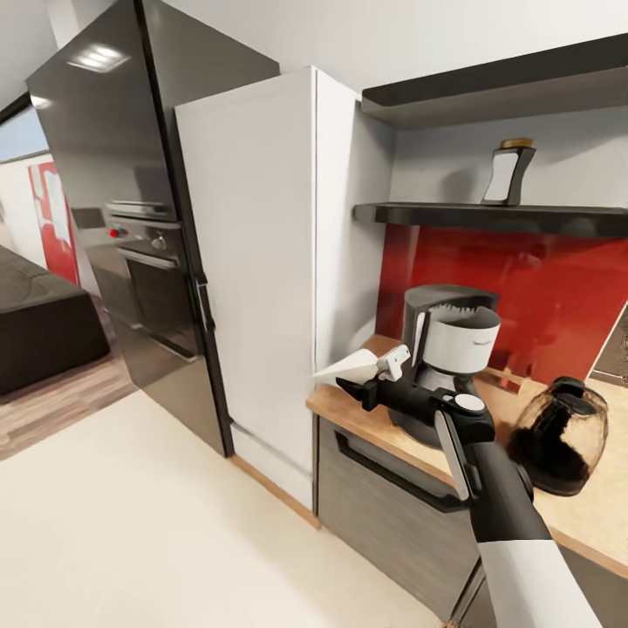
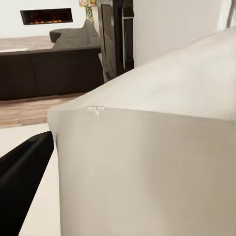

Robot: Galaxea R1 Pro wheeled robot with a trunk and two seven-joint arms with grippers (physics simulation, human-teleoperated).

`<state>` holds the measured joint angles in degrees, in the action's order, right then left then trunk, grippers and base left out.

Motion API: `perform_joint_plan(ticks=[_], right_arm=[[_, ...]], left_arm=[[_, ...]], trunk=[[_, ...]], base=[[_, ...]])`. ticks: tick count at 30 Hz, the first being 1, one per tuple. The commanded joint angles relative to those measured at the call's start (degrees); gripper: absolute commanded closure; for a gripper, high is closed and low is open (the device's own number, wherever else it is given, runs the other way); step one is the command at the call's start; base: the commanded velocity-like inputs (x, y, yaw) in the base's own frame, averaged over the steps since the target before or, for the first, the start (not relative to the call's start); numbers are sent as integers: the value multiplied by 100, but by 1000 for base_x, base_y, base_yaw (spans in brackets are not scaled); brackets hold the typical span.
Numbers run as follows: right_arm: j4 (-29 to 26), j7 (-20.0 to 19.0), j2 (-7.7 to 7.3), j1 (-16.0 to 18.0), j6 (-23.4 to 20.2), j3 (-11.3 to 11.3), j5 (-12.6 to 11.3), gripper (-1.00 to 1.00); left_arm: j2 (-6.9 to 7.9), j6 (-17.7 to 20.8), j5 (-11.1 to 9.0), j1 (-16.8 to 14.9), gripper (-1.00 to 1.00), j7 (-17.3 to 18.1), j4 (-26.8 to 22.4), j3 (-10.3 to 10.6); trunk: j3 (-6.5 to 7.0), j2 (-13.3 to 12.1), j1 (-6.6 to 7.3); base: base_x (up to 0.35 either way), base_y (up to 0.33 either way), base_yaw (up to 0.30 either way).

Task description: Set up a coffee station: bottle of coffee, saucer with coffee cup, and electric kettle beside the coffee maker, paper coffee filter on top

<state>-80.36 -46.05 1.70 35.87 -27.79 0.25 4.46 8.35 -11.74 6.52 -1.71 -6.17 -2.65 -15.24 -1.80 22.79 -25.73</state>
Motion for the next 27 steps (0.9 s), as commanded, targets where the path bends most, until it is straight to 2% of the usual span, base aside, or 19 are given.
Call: perform_joint_plan(ticks=[1, 27], right_arm=[[-6, -35, 6, 8, -24, -7, 46, 100], [-6, -35, 6, 8, -24, -7, 46, 100]], left_arm=[[0, -21, 60, -5, -100, -16, 7, -40], [-8, -21, 52, -5, -100, -16, 6, -67]], trunk=[[-11, 13, -5], [56, 13, -5]], base=[[81, 295, -255], [105, 319, -255]])
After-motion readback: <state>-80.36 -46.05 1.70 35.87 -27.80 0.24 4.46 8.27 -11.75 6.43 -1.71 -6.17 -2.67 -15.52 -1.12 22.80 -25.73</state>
